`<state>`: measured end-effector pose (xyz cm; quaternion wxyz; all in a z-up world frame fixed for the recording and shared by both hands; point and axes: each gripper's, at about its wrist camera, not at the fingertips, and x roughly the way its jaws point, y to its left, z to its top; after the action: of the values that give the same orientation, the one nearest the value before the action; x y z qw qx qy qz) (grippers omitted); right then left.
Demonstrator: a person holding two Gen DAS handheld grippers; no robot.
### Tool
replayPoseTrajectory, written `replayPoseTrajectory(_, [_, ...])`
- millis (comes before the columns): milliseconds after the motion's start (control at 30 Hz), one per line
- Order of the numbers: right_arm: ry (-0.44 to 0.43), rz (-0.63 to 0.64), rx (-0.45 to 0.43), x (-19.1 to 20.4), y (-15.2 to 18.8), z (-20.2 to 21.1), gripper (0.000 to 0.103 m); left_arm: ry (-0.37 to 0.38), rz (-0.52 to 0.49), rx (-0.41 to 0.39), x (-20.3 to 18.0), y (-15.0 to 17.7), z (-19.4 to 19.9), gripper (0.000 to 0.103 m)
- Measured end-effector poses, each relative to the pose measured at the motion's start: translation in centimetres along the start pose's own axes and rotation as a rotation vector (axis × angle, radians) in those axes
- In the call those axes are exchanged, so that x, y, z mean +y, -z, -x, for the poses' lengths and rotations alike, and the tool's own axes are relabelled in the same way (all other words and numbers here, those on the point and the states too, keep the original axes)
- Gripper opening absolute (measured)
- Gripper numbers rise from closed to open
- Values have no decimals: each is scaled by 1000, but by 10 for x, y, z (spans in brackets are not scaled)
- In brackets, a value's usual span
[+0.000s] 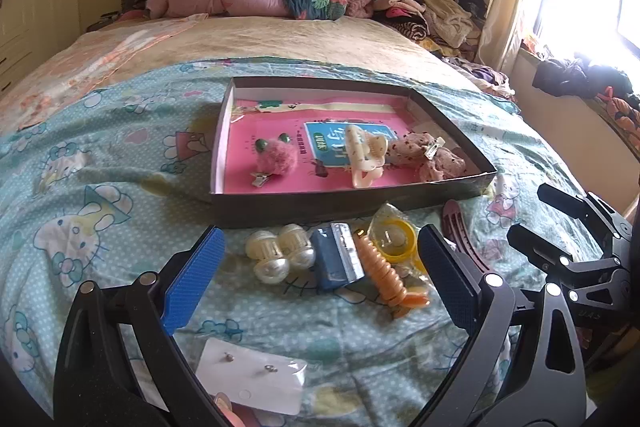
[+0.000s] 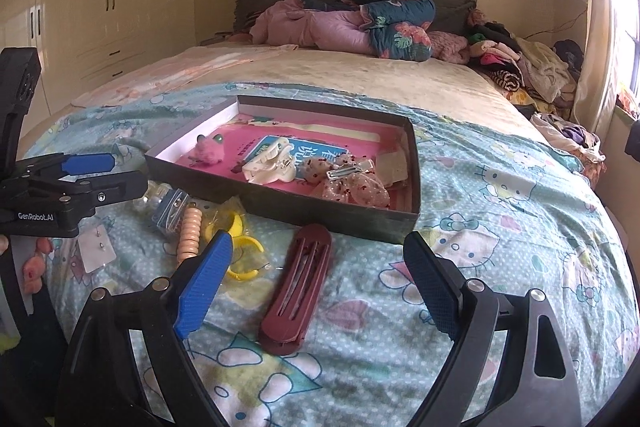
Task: Organize jewelry
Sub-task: 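Lift both open tools away from the box, then reach the right tool to the orange spiral hair tie while the left tool approaches the pearl clips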
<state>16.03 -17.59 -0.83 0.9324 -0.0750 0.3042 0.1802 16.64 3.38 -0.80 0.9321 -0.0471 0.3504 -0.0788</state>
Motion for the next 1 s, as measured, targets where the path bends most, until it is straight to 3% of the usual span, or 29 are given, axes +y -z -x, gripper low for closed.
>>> replayPoseTrajectory(700, [-90,107,46,46,8,-15,84,-74,39,63,37,15,-12,88])
replayPoseTrajectory(767, [-107,120,51,52,10,-16,81,-73,44,70,40,16,-14,87])
replayPoseTrajectory(1000, [-186,133,99,67,12,-29,56,-57,59,110,46,17,-26,71])
